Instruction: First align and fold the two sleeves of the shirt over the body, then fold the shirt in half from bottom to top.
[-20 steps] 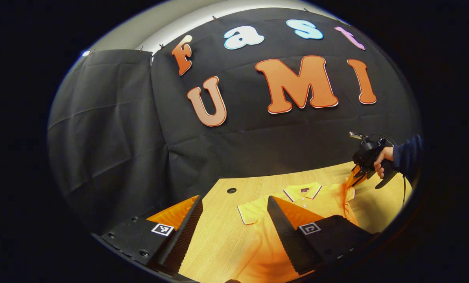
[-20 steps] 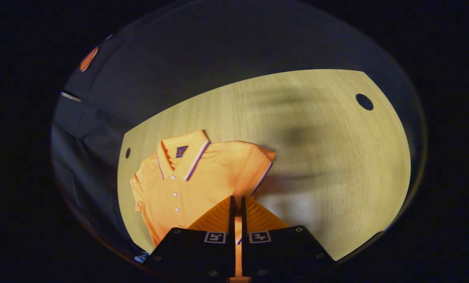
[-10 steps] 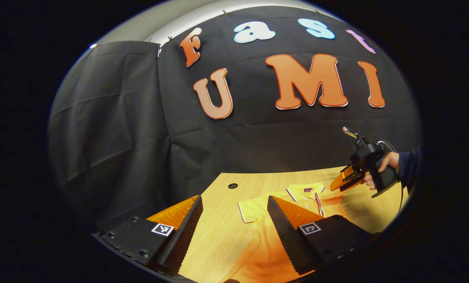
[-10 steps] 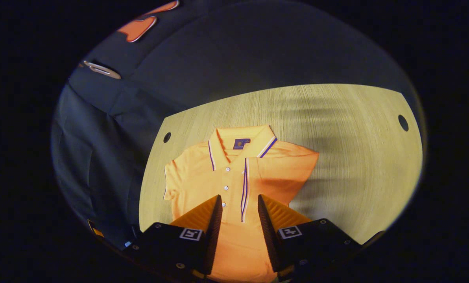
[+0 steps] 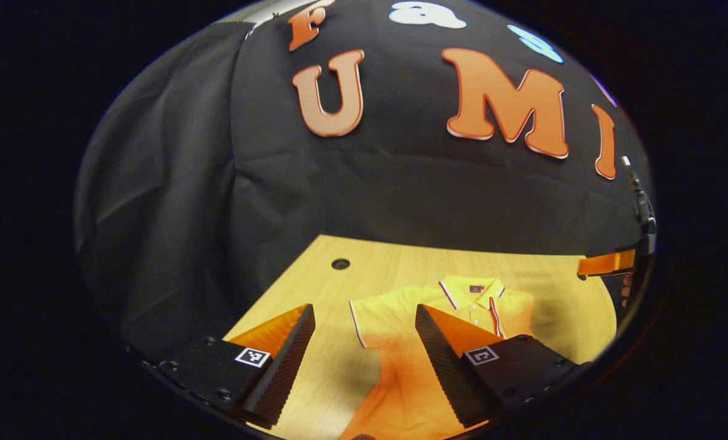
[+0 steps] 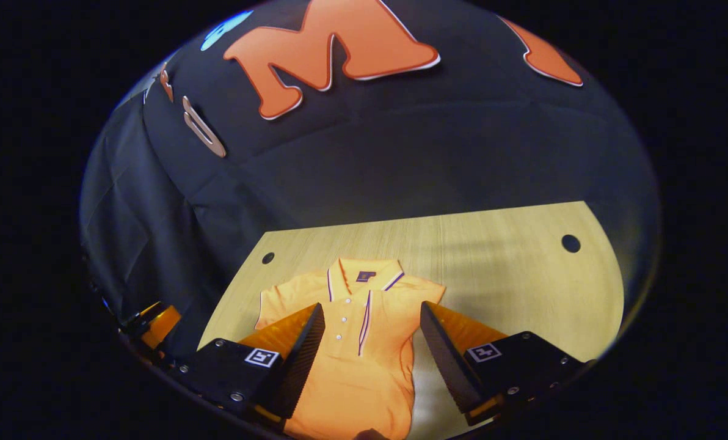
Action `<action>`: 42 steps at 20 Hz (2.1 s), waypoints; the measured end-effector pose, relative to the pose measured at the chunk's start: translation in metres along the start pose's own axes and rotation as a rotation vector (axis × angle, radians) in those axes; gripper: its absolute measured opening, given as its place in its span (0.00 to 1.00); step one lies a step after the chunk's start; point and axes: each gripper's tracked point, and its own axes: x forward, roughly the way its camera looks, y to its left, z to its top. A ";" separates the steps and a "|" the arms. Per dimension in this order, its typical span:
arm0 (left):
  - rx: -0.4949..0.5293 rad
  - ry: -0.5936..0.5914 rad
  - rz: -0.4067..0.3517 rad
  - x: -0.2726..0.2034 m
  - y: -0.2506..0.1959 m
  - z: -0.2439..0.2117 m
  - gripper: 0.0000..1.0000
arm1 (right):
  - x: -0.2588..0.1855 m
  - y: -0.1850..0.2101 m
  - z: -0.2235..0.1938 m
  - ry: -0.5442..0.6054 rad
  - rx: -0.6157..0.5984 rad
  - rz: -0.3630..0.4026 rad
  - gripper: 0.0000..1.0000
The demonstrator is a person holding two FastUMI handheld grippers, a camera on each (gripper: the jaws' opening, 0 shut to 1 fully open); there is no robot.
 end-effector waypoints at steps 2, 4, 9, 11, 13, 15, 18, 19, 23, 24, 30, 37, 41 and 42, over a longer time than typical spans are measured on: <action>-0.030 0.097 -0.033 0.031 0.005 -0.015 0.99 | -0.027 -0.005 0.002 -0.052 -0.018 -0.041 0.96; -0.036 0.178 -0.052 0.058 0.011 -0.017 0.99 | -0.055 -0.005 0.004 -0.097 -0.022 -0.087 0.97; -0.051 0.444 -0.109 0.132 0.005 -0.062 0.99 | -0.106 -0.008 -0.017 -0.127 -0.002 -0.199 0.97; -0.064 0.522 -0.116 0.161 0.008 -0.075 0.99 | -0.121 -0.009 -0.027 -0.134 0.012 -0.245 0.97; -0.072 0.608 -0.130 0.178 0.009 -0.088 0.98 | -0.134 -0.008 -0.039 -0.139 0.017 -0.291 0.98; -0.055 0.662 -0.124 0.194 0.013 -0.094 0.97 | -0.144 -0.003 -0.047 -0.153 0.034 -0.325 0.98; -0.010 0.742 -0.117 0.208 0.019 -0.101 0.97 | -0.153 0.005 -0.063 -0.168 0.064 -0.373 0.97; 0.001 0.760 -0.124 0.214 0.017 -0.104 0.97 | -0.156 0.009 -0.072 -0.163 0.077 -0.384 0.97; 0.051 0.837 -0.072 0.224 0.018 -0.124 0.91 | -0.152 0.014 -0.102 -0.115 0.176 -0.376 0.98; 0.064 0.825 -0.073 0.223 0.019 -0.117 0.77 | -0.152 0.010 -0.106 -0.104 0.191 -0.382 0.98; 0.009 0.782 -0.148 0.223 0.004 -0.112 0.14 | -0.150 -0.004 -0.094 -0.119 0.209 -0.396 0.97; 0.109 0.569 -0.244 0.202 -0.021 -0.038 0.14 | -0.136 -0.013 -0.089 -0.093 0.192 -0.360 0.98; 0.161 0.505 -0.311 0.189 -0.061 -0.015 0.09 | -0.131 -0.016 -0.086 -0.092 0.187 -0.337 0.98; 0.161 0.512 -0.324 0.187 -0.070 -0.016 0.09 | -0.131 -0.018 -0.086 -0.089 0.187 -0.334 0.97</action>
